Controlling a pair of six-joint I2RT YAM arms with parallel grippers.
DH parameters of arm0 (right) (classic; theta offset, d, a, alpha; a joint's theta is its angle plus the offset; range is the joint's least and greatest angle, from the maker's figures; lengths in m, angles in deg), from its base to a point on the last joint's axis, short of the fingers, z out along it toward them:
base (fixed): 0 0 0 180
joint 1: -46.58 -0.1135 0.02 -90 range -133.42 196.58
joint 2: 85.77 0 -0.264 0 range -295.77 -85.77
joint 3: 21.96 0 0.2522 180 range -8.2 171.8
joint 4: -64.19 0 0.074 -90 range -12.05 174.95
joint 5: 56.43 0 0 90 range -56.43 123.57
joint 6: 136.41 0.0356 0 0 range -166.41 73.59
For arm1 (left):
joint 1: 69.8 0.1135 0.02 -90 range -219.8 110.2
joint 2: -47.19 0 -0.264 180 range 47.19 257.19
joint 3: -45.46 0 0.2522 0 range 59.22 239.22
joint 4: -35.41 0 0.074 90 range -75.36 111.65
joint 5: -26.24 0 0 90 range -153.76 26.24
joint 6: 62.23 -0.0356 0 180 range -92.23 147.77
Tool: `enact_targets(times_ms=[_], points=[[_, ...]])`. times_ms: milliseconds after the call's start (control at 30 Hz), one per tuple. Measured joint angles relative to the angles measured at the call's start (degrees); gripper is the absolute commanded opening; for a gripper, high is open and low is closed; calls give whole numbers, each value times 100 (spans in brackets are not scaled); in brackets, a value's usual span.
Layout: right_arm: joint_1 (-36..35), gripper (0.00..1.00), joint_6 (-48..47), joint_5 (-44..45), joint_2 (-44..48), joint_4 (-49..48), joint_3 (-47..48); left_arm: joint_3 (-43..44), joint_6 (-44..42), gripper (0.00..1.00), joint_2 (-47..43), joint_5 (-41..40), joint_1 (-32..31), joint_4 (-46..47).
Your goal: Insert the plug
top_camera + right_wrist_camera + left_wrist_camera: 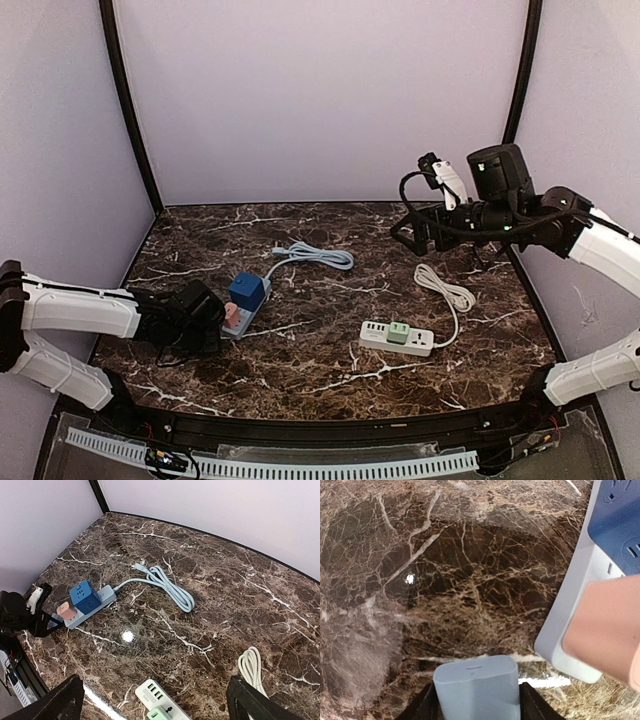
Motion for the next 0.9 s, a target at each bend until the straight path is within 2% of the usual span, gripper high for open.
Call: enact_targets(times_ms=[367, 600, 700, 900], points=[[0, 99, 249, 28, 260, 170, -170, -186, -387, 54, -511, 535, -46, -133], [0, 99, 323, 68, 719, 192, -481, -221, -402, 56, -660, 688, -643, -232], [0, 99, 321, 68, 833, 192, -605, -251, -310, 62, -660, 686, -903, -247], [0, 99, 284, 44, 841, 186, -708, -293, -4, 81, -682, 570, -1158, -313]])
